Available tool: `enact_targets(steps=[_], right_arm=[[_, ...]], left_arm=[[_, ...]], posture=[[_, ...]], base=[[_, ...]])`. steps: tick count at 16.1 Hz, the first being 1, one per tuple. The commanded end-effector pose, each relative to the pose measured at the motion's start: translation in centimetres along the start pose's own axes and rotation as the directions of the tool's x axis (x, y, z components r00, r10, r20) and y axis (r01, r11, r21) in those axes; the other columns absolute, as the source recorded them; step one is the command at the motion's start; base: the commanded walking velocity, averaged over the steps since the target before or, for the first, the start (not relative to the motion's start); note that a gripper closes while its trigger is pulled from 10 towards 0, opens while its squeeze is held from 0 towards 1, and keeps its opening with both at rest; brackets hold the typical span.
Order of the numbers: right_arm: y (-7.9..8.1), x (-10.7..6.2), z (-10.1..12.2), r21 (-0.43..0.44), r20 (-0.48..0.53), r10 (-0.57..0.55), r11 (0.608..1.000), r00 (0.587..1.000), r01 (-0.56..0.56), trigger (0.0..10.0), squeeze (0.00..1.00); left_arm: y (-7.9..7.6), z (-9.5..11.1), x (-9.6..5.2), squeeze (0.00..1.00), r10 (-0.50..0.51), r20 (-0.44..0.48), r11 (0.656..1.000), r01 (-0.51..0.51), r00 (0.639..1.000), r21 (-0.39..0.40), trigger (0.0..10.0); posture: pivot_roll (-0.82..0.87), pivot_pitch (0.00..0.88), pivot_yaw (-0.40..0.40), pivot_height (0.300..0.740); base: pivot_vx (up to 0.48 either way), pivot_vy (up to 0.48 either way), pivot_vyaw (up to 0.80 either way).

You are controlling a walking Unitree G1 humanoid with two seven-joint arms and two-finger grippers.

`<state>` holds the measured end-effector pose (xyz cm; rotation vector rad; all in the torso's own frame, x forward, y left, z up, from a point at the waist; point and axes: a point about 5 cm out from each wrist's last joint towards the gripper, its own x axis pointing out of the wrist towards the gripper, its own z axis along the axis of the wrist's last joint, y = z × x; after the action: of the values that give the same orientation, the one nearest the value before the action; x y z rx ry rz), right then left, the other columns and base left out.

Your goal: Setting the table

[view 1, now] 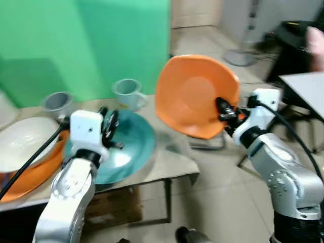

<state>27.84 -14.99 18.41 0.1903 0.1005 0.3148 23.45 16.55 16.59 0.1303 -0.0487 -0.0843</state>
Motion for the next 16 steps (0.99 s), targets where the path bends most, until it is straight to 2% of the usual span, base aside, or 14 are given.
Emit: enact_targets(steps=[1,3,7,11,14,16], right_arm=[[0.4,0.0,0.7,-0.056,0.032,0.032,0.998,0.999,-0.030,10.0,0.00],[0.8,0.2,0.6,-0.087,0.020,0.064,0.994,0.998,-0.062,10.0,0.00],[1.1,0.1,0.4,-0.079,0.019,0.079,0.994,0.997,-0.078,10.0,0.00],[0.7,-0.2,0.6,-0.061,0.027,0.061,0.996,0.998,-0.059,10.0,0.00],[0.0,-0.4,0.5,-0.059,0.021,0.019,0.998,1.000,-0.018,10.0,0.00],[-0.7,-0.5,0.4,-0.103,0.017,-0.027,0.994,0.999,0.029,10.0,0.00]], left_arm=[[0.7,0.4,-0.3,0.00,0.047,0.010,0.999,-0.047,0.999,0.005,10.0],[1.1,0.7,-0.7,0.00,0.063,0.018,0.998,-0.063,0.998,0.017,10.0],[1.4,1.1,-0.9,0.00,0.064,0.028,0.998,-0.065,0.998,0.024,10.0],[0.8,1.1,-0.9,0.00,0.046,0.022,0.999,-0.046,0.999,-0.018,10.0],[-0.1,1.0,-0.7,0.00,0.021,0.010,0.997,-0.020,1.000,-0.077,10.0],[-0.4,0.5,-0.8,0.00,0.028,-0.008,0.993,-0.029,1.000,-0.110,10.0]], posture=[[-0.10,0.000,0.024,0.740],[-0.08,0.000,0.008,0.740],[-0.08,0.000,0.007,0.740],[-0.10,0.000,0.023,0.740],[-0.10,0.000,0.025,0.740],[-0.11,0.000,0.018,0.740]], base=[[0.000,0.000,-0.80],[0.000,0.000,-0.80],[0.000,0.000,-0.79],[0.000,0.000,-0.79],[0.000,0.000,-0.79],[0.000,0.000,-0.79]])
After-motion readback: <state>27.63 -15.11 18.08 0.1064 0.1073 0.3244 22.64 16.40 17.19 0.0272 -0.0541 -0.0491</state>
